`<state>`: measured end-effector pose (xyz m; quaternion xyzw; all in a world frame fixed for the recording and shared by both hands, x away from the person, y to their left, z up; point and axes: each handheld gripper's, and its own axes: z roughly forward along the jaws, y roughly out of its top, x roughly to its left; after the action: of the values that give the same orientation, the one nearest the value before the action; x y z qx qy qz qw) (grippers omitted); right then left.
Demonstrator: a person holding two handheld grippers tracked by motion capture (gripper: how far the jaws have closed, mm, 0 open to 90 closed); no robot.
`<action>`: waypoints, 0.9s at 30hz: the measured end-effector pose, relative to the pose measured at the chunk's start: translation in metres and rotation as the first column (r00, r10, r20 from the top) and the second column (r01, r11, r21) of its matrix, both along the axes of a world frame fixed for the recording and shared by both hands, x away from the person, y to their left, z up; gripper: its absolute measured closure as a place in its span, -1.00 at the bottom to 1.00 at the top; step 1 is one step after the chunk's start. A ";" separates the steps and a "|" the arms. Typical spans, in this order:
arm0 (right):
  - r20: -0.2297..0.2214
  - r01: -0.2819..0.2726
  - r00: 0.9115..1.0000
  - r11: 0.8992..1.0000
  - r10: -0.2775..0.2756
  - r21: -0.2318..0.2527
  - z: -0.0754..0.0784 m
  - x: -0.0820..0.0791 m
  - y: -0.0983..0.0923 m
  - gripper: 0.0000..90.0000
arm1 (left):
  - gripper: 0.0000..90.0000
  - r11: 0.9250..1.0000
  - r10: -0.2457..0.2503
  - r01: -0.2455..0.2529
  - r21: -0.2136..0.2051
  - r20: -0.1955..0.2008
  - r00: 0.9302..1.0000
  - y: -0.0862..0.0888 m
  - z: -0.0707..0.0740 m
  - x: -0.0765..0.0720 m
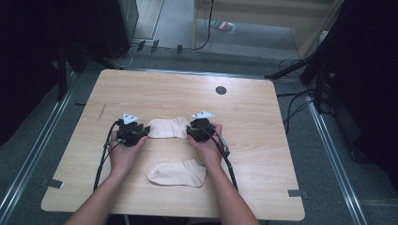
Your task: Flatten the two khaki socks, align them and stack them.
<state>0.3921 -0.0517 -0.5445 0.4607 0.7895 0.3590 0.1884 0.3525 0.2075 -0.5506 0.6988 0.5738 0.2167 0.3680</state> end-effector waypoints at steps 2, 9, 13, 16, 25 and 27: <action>0.006 -0.003 1.000 1.000 0.003 -0.002 0.000 0.000 0.000 0.40 | 0.52 1.000 -0.002 0.002 0.003 -0.001 1.000 0.000 0.000 0.000; 0.007 -0.018 1.000 1.000 0.018 0.011 -0.001 -0.003 0.004 0.85 | 0.99 0.999 -0.038 0.038 0.011 0.014 0.999 -0.001 0.000 -0.002; -0.051 0.029 0.998 0.998 -0.026 0.049 0.003 -0.003 -0.003 0.91 | 1.00 0.997 -0.074 0.074 -0.004 0.050 0.996 0.002 0.006 -0.006; -0.053 0.032 0.998 0.997 -0.028 0.077 0.004 -0.004 -0.011 0.92 | 1.00 0.995 -0.094 0.097 -0.025 0.088 0.992 0.007 0.017 -0.011; 0.004 0.029 1.000 0.989 -0.030 0.144 0.033 -0.031 -0.042 0.95 | 1.00 0.985 -0.153 0.163 -0.056 0.148 0.977 0.010 0.037 -0.035; 0.001 0.039 0.999 0.985 -0.040 0.167 0.041 -0.038 -0.050 0.95 | 1.00 0.983 -0.165 0.175 -0.053 0.162 0.973 0.009 0.039 -0.043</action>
<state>0.3536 -0.1021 -0.5038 0.4897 0.7469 0.4211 0.1579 0.3093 0.2161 -0.5111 0.7134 0.4881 0.2192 0.4524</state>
